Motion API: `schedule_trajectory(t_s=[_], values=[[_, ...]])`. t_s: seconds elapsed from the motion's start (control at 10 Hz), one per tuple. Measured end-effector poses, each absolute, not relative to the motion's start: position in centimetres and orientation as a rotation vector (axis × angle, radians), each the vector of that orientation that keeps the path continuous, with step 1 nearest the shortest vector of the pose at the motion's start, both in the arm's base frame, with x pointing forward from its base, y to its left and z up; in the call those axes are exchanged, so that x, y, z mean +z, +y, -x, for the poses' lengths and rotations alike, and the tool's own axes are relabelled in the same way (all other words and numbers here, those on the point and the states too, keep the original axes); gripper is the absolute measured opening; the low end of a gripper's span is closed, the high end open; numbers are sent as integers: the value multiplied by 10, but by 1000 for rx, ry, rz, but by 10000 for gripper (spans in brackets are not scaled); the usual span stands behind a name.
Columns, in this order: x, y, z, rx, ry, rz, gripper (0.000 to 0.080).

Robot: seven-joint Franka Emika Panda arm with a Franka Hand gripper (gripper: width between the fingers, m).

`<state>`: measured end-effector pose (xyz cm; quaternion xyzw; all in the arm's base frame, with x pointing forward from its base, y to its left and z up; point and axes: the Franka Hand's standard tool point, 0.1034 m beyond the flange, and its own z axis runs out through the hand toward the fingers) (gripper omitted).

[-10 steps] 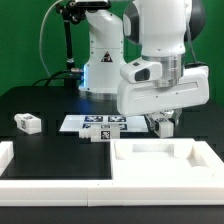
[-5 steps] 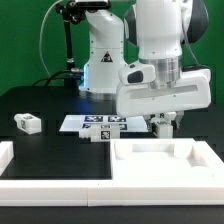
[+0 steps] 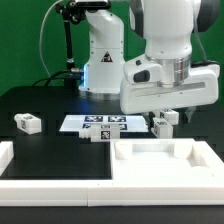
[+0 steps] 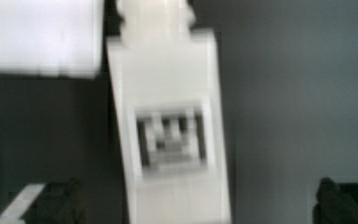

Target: Assemble one leg

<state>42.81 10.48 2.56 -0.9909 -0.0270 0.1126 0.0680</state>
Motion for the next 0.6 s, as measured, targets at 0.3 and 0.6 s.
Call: schedule_trajectory(t_s=[0.3,0.6], values=[[27,107,-420,635,-105,2928,649],[21,111,-429,1042,-142,2933,649]])
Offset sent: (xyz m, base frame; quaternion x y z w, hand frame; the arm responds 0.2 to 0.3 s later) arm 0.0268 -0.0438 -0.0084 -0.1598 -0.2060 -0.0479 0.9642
